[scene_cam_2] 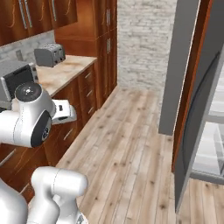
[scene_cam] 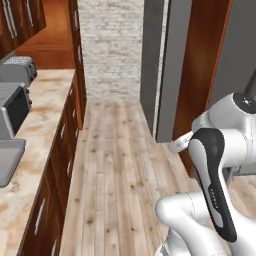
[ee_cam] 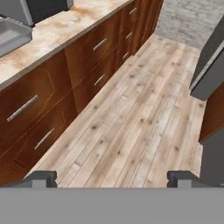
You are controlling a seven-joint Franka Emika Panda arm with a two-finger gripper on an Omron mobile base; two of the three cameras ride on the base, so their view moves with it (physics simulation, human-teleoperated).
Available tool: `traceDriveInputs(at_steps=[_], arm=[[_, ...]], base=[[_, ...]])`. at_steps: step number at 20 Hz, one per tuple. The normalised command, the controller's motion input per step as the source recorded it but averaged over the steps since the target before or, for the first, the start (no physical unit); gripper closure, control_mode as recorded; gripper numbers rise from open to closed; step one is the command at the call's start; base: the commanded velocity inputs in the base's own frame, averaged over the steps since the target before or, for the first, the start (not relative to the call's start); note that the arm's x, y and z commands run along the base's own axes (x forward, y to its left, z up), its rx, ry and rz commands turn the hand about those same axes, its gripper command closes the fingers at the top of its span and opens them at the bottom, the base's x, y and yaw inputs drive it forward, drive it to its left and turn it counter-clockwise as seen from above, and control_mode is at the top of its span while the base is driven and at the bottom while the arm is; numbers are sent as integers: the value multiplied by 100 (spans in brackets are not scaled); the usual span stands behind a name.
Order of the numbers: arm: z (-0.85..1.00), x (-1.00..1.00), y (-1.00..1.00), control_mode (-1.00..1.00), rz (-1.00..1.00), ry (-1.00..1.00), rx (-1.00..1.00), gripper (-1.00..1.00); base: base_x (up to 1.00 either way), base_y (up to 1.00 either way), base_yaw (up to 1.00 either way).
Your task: Pick up both pears from the fridge and place them inside the tupperware on the counter.
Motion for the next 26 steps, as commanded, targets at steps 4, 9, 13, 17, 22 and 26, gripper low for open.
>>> traceDriveInputs(at_steps=[4,9,13,17,22,26], arm=[[0,0,0,100,0,0,0,-100],[0,0,0,100,0,0,0,-100],[0,0,0,100,0,0,0,-100],[0,0,0,100,0,0,0,-100],[0,0,0,100,0,0,0,-100],[0,0,0,100,0,0,0,-100]], base=[[-12,-29,-36],[-57,-11,-52],[-100,0,-50],[-66,0,-47],[3,0,-41],[26,2,-41]])
